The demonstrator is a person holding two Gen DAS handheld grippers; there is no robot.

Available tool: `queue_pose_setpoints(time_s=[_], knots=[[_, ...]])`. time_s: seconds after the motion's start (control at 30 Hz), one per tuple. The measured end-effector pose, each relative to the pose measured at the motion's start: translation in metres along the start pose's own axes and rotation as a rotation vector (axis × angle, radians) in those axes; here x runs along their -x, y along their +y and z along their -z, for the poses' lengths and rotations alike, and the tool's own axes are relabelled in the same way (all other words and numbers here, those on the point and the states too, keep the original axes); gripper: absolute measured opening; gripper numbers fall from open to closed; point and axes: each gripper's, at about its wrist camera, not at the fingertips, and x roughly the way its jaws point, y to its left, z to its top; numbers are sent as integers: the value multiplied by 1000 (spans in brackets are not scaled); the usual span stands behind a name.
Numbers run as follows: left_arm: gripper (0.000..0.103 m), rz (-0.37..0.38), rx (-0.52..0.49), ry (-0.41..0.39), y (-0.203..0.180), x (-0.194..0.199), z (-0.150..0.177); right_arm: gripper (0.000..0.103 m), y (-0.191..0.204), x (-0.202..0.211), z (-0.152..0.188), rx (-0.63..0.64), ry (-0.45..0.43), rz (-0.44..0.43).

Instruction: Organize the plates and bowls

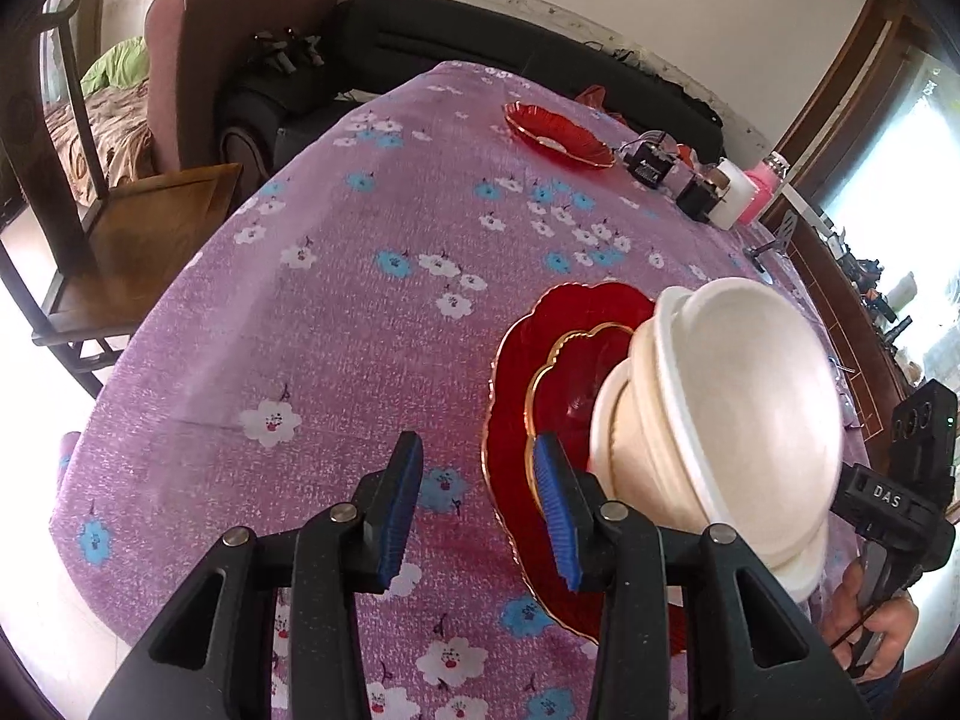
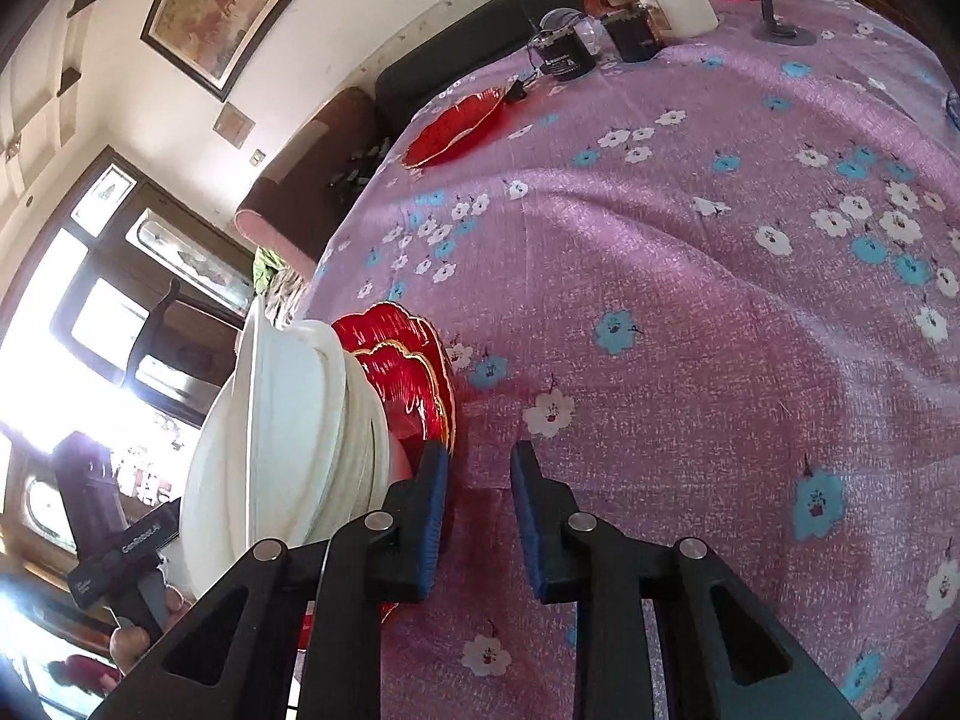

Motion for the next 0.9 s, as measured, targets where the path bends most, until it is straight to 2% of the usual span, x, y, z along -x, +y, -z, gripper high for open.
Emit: queue_pose_setpoints(time_s=[0.07, 0.17, 0.23, 0.3, 0.37, 0.5, 0.67, 0.9], knots=[[37, 0, -4, 8, -1, -5, -1, 20, 1, -4, -1, 4, 13, -3], [27, -3, -12, 16, -2, -12, -1, 15, 6, -12, -1, 21, 29, 0], [26, -5, -13, 15, -3, -18, -1, 13, 8, -16, -1, 32, 38, 8], [19, -28, -34, 12, -6, -21, -1, 12, 9, -22, -1, 36, 51, 9], [10, -5, -43, 31, -9, -29, 2, 11, 11, -25, -1, 41, 48, 16], [8, -75, -104, -7, -23, -30, 7, 11, 13, -24, 1, 46, 39, 27], [8, -55, -114, 7, -34, -34, 4, 11, 6, -17, -1, 37, 16, 45], [9, -33, -184, 12, -84, -48, -5, 11, -18, 14, -11, 4, -53, 92]])
